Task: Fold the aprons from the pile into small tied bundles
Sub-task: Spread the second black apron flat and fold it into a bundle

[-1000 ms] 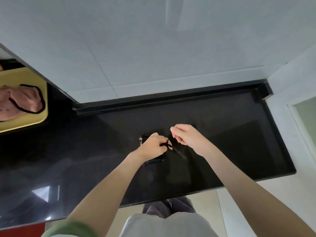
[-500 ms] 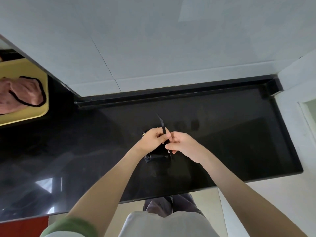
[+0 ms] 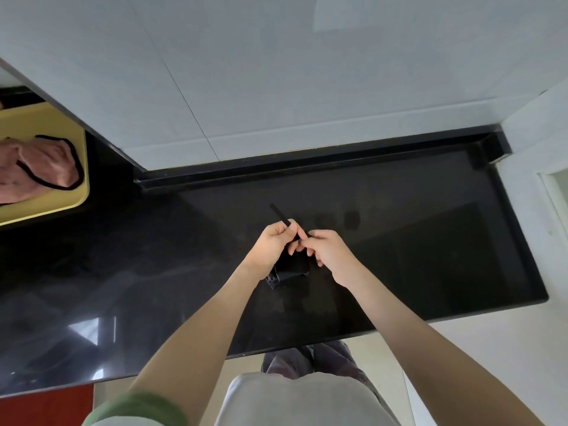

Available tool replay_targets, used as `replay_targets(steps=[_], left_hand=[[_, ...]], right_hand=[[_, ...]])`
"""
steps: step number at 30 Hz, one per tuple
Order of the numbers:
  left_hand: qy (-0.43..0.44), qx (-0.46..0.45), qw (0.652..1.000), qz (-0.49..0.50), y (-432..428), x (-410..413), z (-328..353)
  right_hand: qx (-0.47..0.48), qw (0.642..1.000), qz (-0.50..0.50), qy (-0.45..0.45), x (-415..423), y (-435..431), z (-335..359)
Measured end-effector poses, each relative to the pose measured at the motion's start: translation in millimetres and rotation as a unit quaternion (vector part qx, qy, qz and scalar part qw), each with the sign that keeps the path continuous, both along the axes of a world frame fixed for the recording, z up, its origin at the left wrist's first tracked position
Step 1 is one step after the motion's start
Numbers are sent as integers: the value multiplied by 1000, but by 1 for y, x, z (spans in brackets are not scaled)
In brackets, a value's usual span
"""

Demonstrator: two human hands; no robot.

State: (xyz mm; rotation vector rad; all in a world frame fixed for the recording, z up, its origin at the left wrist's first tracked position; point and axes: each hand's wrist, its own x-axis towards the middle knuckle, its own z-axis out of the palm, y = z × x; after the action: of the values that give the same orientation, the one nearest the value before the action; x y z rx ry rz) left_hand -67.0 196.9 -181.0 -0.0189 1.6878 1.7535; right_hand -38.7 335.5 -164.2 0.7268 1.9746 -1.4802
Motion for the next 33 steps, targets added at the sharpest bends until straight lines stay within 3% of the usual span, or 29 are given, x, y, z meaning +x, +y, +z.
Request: replay_targets(steps=[3, 8, 11, 14, 20, 22, 28, 31, 33], left_hand=[[16, -26, 1000, -6, -2, 0, 0], [47, -66, 996, -34, 0, 4, -1], [31, -12, 999, 4, 3, 11, 2], [21, 41, 997, 59, 12, 18, 4], [-58, 133, 983, 116, 7, 19, -7], [-72, 118, 982, 131, 5, 21, -11], [-98, 90, 985, 106, 0, 24, -14], [-115, 125, 977, 132, 6, 24, -11], [-112, 160, 971, 141, 7, 25, -9]], right_hand=[[-115, 985, -122, -50, -3, 3, 0], [-181, 967, -180, 3, 2, 6, 1], [-287, 916, -281, 20, -1, 5, -3], [-276, 877, -393, -24, -7, 6, -4], [-396, 792, -464, 34, 2, 15, -12], [-384, 806, -448, 36, 2, 23, -16], [-262, 903, -333, 74, 15, 47, -19], [-138, 971, -152, 120, 22, 46, -9], [-48, 992, -5, 119, 21, 39, 0]])
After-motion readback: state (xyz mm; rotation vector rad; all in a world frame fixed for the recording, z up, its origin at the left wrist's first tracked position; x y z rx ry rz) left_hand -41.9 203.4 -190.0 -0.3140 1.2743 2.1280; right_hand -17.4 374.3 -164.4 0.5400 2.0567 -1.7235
